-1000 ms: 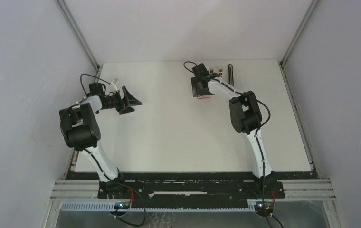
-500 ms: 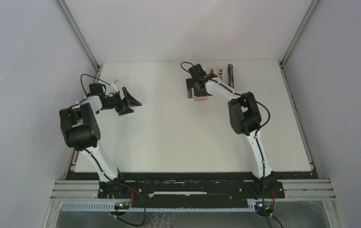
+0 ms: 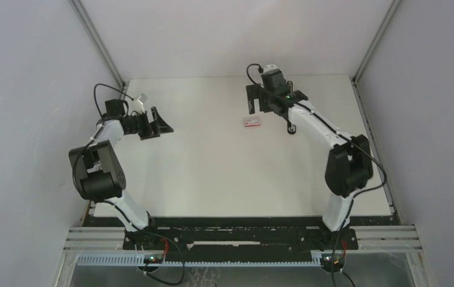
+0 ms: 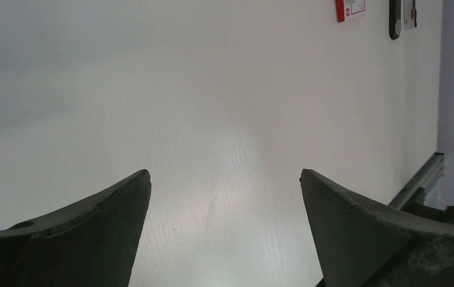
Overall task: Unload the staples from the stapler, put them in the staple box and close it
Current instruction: Reset both arms
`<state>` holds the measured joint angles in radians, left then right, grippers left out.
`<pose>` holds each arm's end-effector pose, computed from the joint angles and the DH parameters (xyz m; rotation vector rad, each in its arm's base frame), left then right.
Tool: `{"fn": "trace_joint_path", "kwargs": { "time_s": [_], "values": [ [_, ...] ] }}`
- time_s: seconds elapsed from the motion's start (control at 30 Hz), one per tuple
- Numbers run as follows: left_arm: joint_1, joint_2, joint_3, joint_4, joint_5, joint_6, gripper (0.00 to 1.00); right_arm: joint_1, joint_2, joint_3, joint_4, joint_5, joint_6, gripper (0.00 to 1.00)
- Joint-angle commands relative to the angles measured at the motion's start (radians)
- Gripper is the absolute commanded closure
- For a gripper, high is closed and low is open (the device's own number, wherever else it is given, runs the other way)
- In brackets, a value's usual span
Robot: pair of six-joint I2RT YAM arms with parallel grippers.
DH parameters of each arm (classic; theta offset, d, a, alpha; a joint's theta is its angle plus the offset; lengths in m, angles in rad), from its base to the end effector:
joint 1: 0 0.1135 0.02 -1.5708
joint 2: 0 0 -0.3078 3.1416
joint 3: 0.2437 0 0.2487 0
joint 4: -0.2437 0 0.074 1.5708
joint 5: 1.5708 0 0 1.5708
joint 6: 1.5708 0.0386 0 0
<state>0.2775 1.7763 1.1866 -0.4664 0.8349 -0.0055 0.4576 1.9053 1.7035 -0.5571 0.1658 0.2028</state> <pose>0.3598 0.0727 0.2435 -0.0602 2.3812 -0.9552 0.4073 0.1935 0.3375 -0.2125 2.3112 0.1409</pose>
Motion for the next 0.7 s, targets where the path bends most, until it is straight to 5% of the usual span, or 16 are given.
{"fn": "trace_joint_path", "kwargs": {
  "time_s": [0.0,0.53,0.67],
  "values": [
    [0.004,-0.167,-0.015,0.057,-0.068,0.08,0.0,-0.044,-0.208,-0.275,0.235,0.005,-0.121,0.0],
    [-0.226,-0.589,-0.336,0.268,-0.405,0.331,0.0,-0.328,-0.864,-0.923,0.626,-0.155,-0.381,0.0],
    [-0.271,-0.696,-0.437,0.325,-0.5,0.299,0.0,-0.37,-1.046,-1.047,0.647,-0.142,-0.44,0.0]
  ]
}}
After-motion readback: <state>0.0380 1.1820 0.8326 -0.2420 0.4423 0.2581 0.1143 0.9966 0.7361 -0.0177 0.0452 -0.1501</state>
